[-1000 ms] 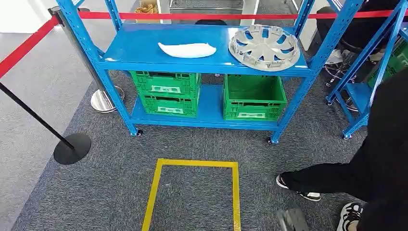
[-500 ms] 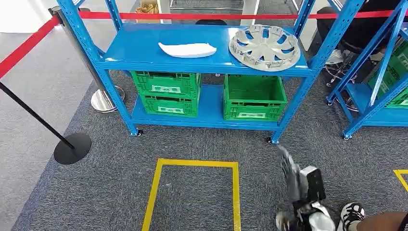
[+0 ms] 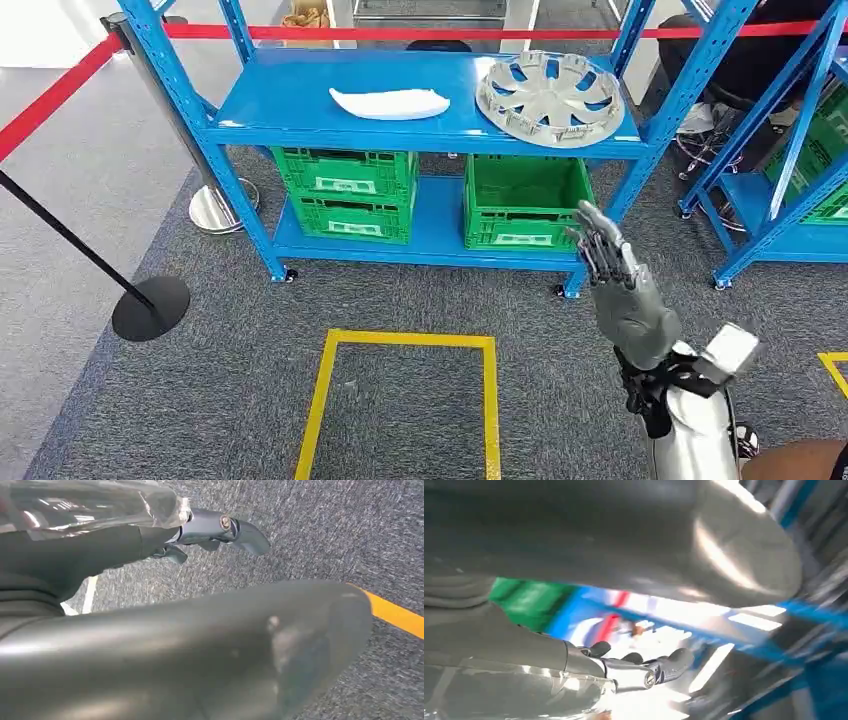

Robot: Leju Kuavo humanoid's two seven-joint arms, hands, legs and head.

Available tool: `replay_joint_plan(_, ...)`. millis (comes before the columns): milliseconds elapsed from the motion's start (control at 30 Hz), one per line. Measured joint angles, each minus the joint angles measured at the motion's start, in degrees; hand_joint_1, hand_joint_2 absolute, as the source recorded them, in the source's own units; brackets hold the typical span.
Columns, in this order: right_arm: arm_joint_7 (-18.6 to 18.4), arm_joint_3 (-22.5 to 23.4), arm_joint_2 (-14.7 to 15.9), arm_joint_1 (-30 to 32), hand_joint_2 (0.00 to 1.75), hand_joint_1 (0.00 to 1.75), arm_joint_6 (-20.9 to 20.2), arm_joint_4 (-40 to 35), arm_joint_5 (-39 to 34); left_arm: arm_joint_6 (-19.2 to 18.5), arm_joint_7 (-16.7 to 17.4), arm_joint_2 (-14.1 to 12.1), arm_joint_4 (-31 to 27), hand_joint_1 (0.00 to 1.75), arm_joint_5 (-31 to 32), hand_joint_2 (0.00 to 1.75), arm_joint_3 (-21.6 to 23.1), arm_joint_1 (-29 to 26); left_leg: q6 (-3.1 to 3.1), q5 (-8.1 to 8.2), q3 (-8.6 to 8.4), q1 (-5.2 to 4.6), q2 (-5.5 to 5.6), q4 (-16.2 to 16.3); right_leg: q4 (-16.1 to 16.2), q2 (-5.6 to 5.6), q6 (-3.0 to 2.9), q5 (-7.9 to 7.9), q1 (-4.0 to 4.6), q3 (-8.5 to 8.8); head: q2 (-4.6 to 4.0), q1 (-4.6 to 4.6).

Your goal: Take the parts from the cabinet and place them on the table.

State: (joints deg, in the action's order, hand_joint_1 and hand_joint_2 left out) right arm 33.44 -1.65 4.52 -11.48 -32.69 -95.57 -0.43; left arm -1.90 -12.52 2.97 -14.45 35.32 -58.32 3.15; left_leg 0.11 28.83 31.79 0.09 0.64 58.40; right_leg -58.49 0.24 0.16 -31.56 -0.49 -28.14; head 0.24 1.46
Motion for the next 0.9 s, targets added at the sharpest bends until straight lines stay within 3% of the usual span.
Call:
replay_joint_plan(333, 4.0, -5.7, 3.3, -5.0, 0.00, 0.00, -7.4, -14.3, -9.4, 0.0, -1.0, 0.5, 0.8, 0.00, 3.1, 0.00, -5.7, 1.2, 0.15, 0.08, 0.03, -0.30, 0.02, 0.2, 0.1, 0.00, 0.22, 0.12, -0.35, -0.03, 0.00, -0.02)
replay_joint_plan(500, 6.1, -7.2, 4.8, -5.9, 0.00, 0.00, -10.5, -18.9, -13.7, 0.0, -1.5, 0.6, 1.1, 0.00, 4.5, 0.00, -7.5, 1.6, 1.01, 0.19, 0.04, -0.73, 0.04, -0.1, 0.6, 0.00, 1.09, 0.25, -0.77, 0.04, 0.00, 0.05)
replay_joint_plan(533, 6.3, -7.4, 4.9, -6.0, 0.00, 0.00, -10.6, -19.7, -13.9, 0.0, -1.6, 0.7, 1.2, 0.00, 4.7, 0.00, -7.7, 1.8, 1.59, -0.44, -0.66, -0.04, -0.01, -1.2, 0.5, -0.01, 1.25, 0.03, -0.69, 0.22, 0.00, 0.00)
replay_joint_plan(567, 6.4, -7.5, 5.1, -6.2, 0.00, 0.00, -10.6, -20.1, -13.9, 0.0, -1.7, 0.9, 1.2, 0.00, 4.8, 0.00, -7.8, 1.9, 1.75, -0.56, -1.04, 0.05, -0.08, -1.7, -0.9, -0.05, 1.33, -0.45, -0.64, -0.25, 0.00, -0.09)
replay_joint_plan(600, 6.4, -7.6, 5.3, -6.4, 0.00, 0.00, -10.6, -20.5, -13.9, 0.0, -1.8, 1.0, 1.2, 0.00, 4.8, 0.00, -7.9, 2.0, 1.86, -0.58, -1.07, 0.13, -0.15, -1.7, -4.1, -0.04, 1.38, -2.06, -0.59, -2.02, 0.00, -0.13)
replay_joint_plan(667, 6.4, -7.8, 5.6, -6.4, 0.00, 0.00, -10.6, -20.9, -13.8, 0.0, -1.8, 1.1, 1.3, 0.00, 4.9, 0.00, -8.1, 2.0, 1.96, -0.46, -1.09, 0.16, -0.17, -1.7, -13.7, -0.04, 1.72, -5.68, -0.73, -7.64, 0.00, -0.11)
replay_joint_plan(700, 6.4, -7.9, 5.7, -6.4, 0.00, 0.00, -10.6, -21.1, -13.7, 0.0, -1.8, 1.1, 1.5, 0.00, 5.0, 0.00, -8.2, 2.0, 1.93, -0.36, -1.12, 0.16, -0.15, -1.7, -17.1, -0.05, 1.90, -6.13, -0.80, -9.91, 0.00, -0.15)
replay_joint_plan(733, 6.4, -7.9, 5.9, -6.4, 0.00, 0.00, -10.6, -21.3, -13.6, 0.0, -1.8, 1.2, 1.6, 0.00, 5.0, 0.00, -8.3, 2.0, 1.77, -0.20, -1.28, 0.26, -0.08, -1.7, -17.8, -0.05, 1.95, -5.25, -0.92, -11.05, 0.00, -0.09)
replay_joint_plan(767, 6.4, -8.0, 6.0, -6.4, 0.00, 0.00, -10.6, -21.4, -13.6, 0.0, -1.8, 1.3, 1.7, 0.00, 5.0, 0.00, -8.4, 2.0, 1.49, 0.02, -1.58, 0.43, 0.05, -1.6, -15.7, -0.06, 2.06, -2.95, -1.06, -10.61, 0.00, -0.13)
replay_joint_plan(833, 6.4, -8.1, 6.4, -6.4, 0.00, 0.00, -10.6, -21.6, -13.8, -0.1, -1.8, 1.5, 1.7, 0.00, 5.0, 0.00, -8.4, 2.0, 0.65, 0.67, -2.44, 0.92, 0.34, -1.5, -6.1, -0.10, 2.43, 3.26, -1.55, -7.00, 0.00, -0.15)
replay_joint_plan(867, 6.4, -8.1, 6.5, -6.4, 0.00, 0.00, -10.6, -21.7, -13.9, -0.1, -1.8, 1.5, 1.7, 0.00, 5.1, 0.00, -8.4, 2.0, 0.05, 1.18, -2.52, 0.97, 0.38, -1.2, -1.9, -0.14, 2.79, 4.79, -1.89, -5.70, 0.00, -0.22)
replay_joint_plan(900, 6.4, -8.2, 6.6, -6.4, 0.00, 0.00, -10.6, -21.7, -13.9, -0.1, -1.8, 1.2, 1.7, 0.00, 5.1, 0.00, -8.4, 2.1, -0.54, 1.71, -2.04, 0.64, 0.52, -0.5, -1.3, 0.22, 2.47, 3.95, -1.49, -5.17, 0.00, -0.48)
